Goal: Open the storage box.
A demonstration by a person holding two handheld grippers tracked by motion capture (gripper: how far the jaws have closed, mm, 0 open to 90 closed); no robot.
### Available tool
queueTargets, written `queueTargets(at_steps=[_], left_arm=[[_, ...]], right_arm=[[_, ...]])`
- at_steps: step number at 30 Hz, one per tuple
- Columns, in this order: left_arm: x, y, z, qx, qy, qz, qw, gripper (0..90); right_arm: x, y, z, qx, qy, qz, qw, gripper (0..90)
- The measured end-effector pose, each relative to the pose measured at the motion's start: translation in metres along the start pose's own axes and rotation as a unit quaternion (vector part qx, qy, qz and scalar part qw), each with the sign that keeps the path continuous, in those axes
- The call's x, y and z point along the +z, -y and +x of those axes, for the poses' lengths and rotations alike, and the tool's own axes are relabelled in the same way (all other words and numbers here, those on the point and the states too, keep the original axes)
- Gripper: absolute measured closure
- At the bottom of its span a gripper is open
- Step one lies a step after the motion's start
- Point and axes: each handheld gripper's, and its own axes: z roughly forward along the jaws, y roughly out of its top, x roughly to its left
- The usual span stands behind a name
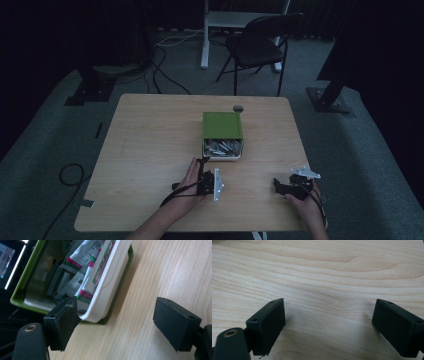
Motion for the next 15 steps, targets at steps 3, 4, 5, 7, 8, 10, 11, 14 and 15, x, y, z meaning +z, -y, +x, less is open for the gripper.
queueTargets(at_steps=[3,4,5,7,8,10,11,14,15], left_arm=[[0.003,-0.001,0.000,0.009,-0.001,0.002,1.0000,24.7],[0.006,-0.002,0.000,0.017,-0.006,0.009,0.9998,26.1],[0.006,-0.002,0.000,0.017,-0.006,0.009,0.9998,28.3],[0.009,-0.003,0.000,0.025,-0.008,0.013,0.9996,30.7],[0.011,-0.003,0.000,0.029,-0.007,0.013,0.9995,33.4],[0.012,-0.003,-0.001,0.034,-0.011,0.016,0.9992,34.6],[0.013,-0.004,-0.001,0.034,-0.014,0.020,0.9991,36.0],[0.016,-0.004,-0.001,0.043,-0.020,0.028,0.9985,41.5],[0.017,-0.004,-0.001,0.051,-0.023,0.029,0.9980,43.0]], right_arm=[[0.000,0.000,0.000,0.000,0.000,0.000,1.0000,11.0],[0.000,0.000,0.000,0.000,0.000,0.000,1.0000,10.9],[0.000,0.000,0.000,0.000,0.000,0.000,1.0000,11.0],[0.000,0.000,0.000,0.000,0.000,0.000,1.0000,11.0],[0.000,0.000,0.000,0.000,0.000,0.000,1.0000,11.0],[0.000,0.000,0.000,0.000,0.000,0.000,1.0000,11.0],[0.000,0.000,0.000,0.000,0.000,0.000,1.0000,11.0],[0.000,0.000,0.000,0.000,0.000,0.000,1.0000,11.0],[0.000,0.000,0.000,0.000,0.000,0.000,1.0000,11.0]])
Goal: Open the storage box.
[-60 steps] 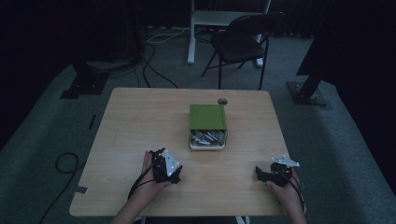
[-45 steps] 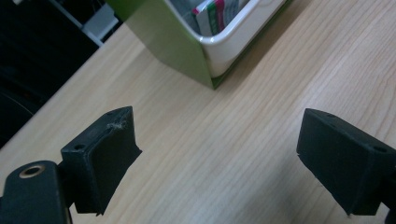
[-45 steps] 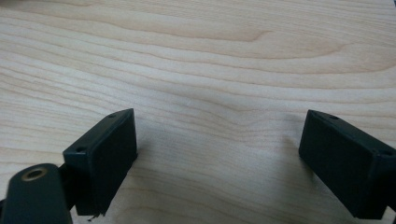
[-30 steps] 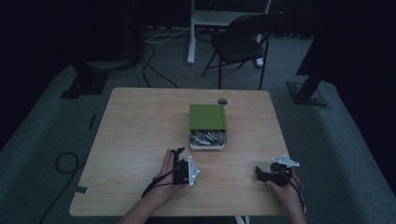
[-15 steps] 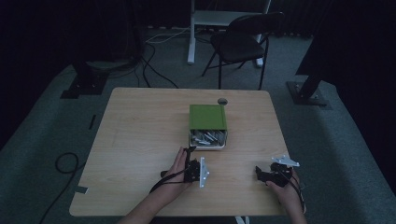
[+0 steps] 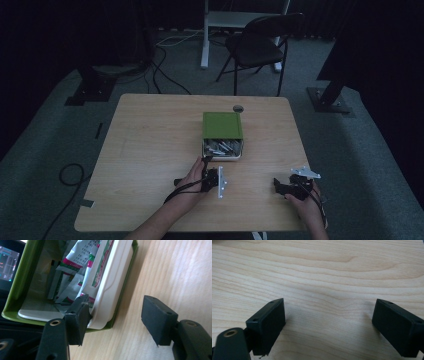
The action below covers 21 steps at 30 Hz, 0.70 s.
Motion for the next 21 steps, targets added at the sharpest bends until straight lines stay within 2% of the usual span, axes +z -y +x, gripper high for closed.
queueTargets(at_steps=[2,6,11,13,16,21], left_arm=[[0.001,0.000,0.001,0.003,0.000,0.000,1.0000,46.4],[0.003,-0.001,0.005,0.025,-0.004,0.005,0.9997,55.5],[0.007,-0.002,0.003,0.074,-0.020,0.012,0.9970,60.3],[0.008,-0.002,0.002,0.085,-0.026,0.010,0.9960,62.2],[0.011,-0.003,0.002,0.077,-0.033,0.008,0.9965,68.7],[0.012,-0.003,0.000,0.093,-0.040,0.007,0.9948,70.4]], right_arm=[[0.000,0.000,0.000,0.000,0.000,0.000,1.0000,10.9],[0.000,0.000,0.000,0.000,0.000,0.000,1.0000,11.0],[0.000,0.000,0.000,0.000,0.000,0.000,1.0000,11.0],[0.000,0.000,0.000,0.000,0.000,0.000,1.0000,10.9],[0.000,0.000,0.000,0.000,0.000,0.000,1.0000,11.0],[0.000,0.000,0.000,0.000,0.000,0.000,1.0000,11.0]])
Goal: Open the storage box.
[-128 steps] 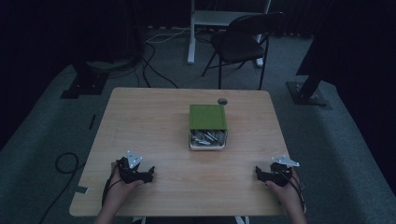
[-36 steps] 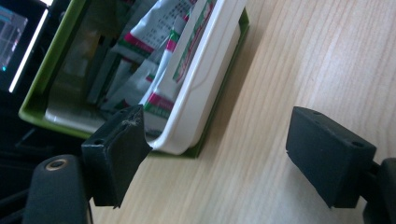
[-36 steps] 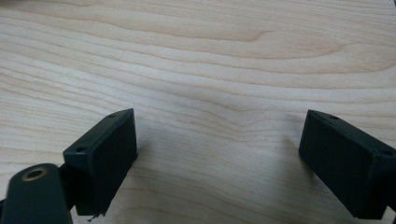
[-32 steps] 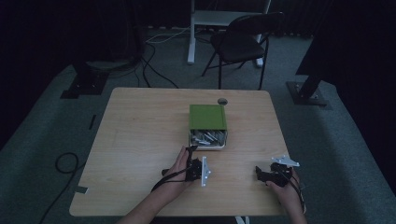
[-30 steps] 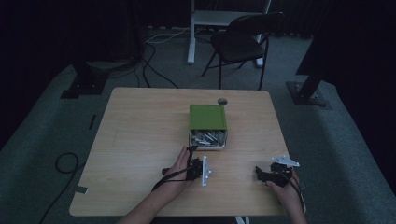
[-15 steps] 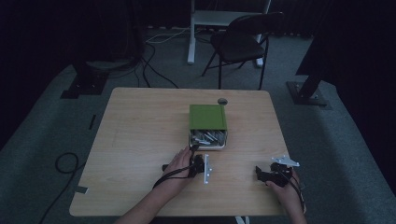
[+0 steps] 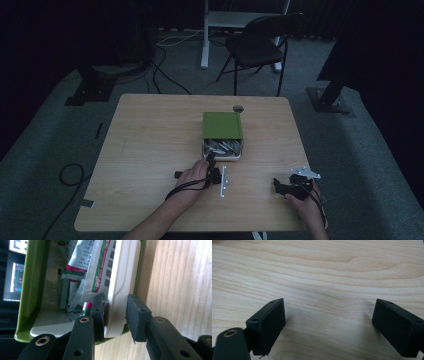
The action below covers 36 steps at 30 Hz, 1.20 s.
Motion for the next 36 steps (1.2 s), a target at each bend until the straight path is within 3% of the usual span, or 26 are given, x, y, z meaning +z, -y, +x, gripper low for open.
queueTargets(at_steps=[8,36], left_arm=[[-0.002,-0.002,0.002,0.017,0.008,0.006,0.9998,71.7],[-0.021,-0.004,-0.006,0.008,0.017,0.002,0.9998,71.7]], right_arm=[[0.000,0.000,0.000,0.000,0.000,0.000,1.0000,11.0],[0.000,0.000,0.000,0.000,0.000,0.000,1.0000,11.0]])
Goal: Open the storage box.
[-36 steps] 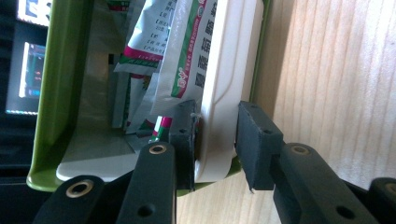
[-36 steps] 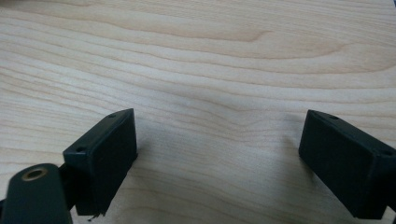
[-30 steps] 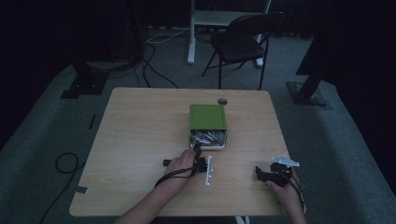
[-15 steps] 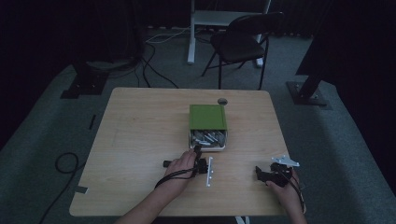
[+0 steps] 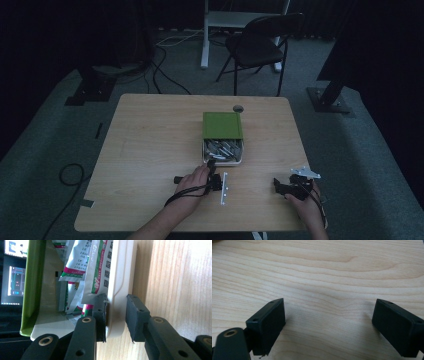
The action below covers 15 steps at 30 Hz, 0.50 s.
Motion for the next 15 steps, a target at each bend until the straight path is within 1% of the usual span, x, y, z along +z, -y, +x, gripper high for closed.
queueTargets(at_steps=[11,15], left_arm=[[-0.009,-0.002,-0.004,0.001,0.004,0.001,1.0000,71.8],[-0.015,-0.005,-0.007,0.001,0.008,0.000,1.0000,71.9]], right_arm=[[0.000,0.000,0.000,0.000,0.000,0.000,1.0000,11.0],[0.000,0.000,0.000,0.000,0.000,0.000,1.0000,11.0]])
